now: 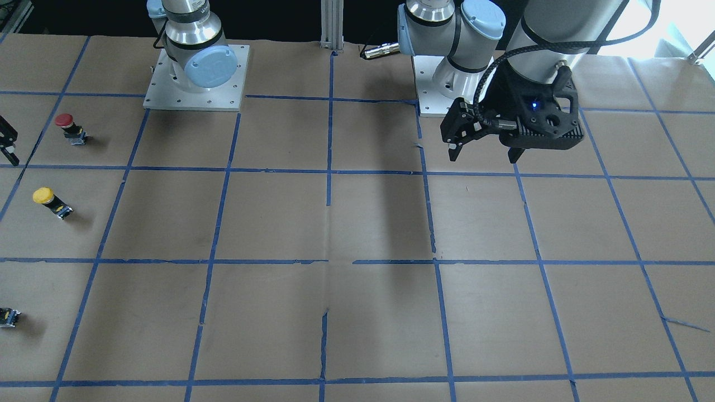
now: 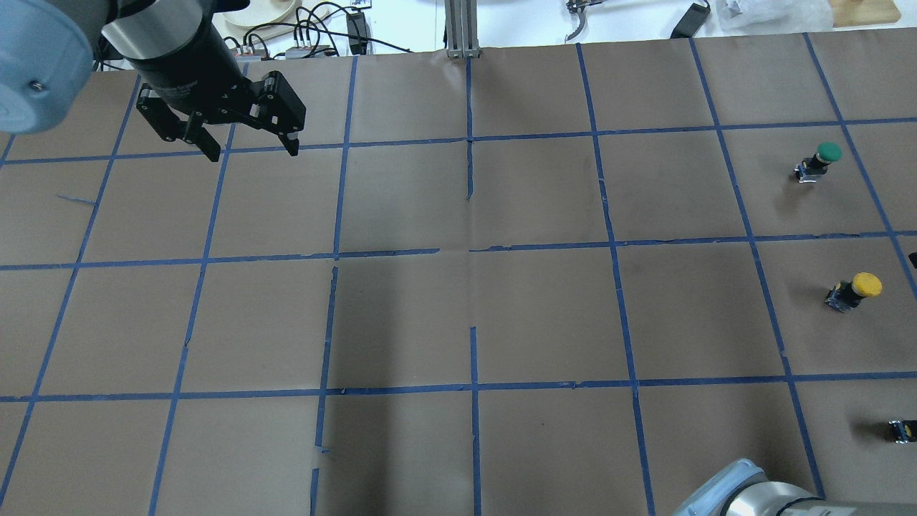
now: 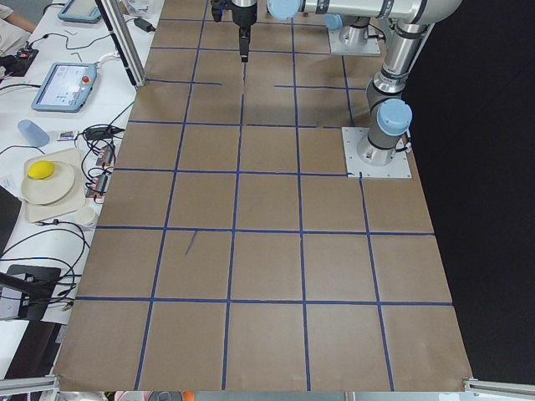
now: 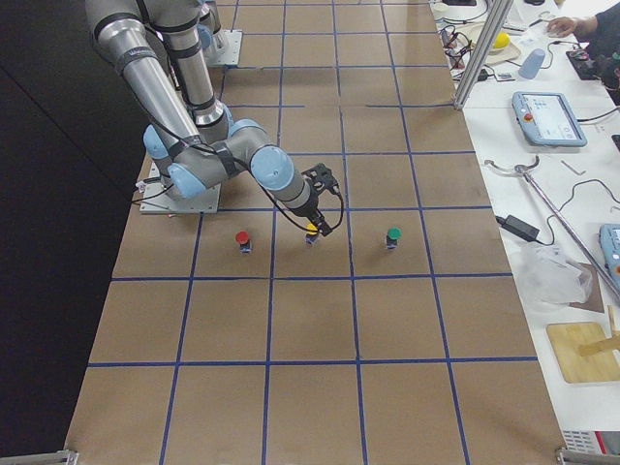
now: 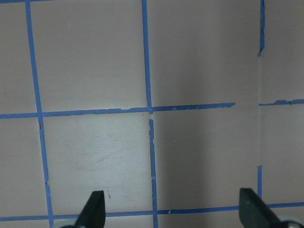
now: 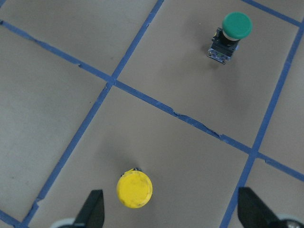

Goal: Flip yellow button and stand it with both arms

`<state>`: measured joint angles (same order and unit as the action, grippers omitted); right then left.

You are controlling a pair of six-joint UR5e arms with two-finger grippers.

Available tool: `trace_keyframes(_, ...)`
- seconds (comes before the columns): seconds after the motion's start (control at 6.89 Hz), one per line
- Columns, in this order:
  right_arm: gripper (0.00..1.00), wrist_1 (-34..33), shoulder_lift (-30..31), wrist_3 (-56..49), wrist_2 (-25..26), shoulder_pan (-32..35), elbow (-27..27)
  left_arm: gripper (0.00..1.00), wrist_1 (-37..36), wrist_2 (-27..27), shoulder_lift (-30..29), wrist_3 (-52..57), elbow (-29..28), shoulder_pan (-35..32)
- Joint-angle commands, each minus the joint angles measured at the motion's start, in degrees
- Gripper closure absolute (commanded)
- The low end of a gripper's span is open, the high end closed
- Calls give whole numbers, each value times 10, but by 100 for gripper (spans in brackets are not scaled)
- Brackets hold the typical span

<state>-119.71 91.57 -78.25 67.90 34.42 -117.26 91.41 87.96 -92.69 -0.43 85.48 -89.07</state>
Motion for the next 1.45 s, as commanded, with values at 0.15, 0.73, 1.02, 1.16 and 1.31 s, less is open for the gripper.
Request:
trace_keyframes(0.15,0,47,40,190,65,14,17,1,60,-1,16,-53,-17,19)
trace_keyframes(0.73,0,121,118,519,163,140,25,1,61,4,16,-34,-41,17)
trace_keyframes(1.02,0,192,156,667,274,314,67,1,57,4,16,-12,-41,19)
trace_keyframes(1.16,0,279,155,727,273,359,117,1,57,4,16,8,-40,19)
trace_keyframes(1.31,0,316,124,785,263,367,123,1,58,5,16,10,-39,19)
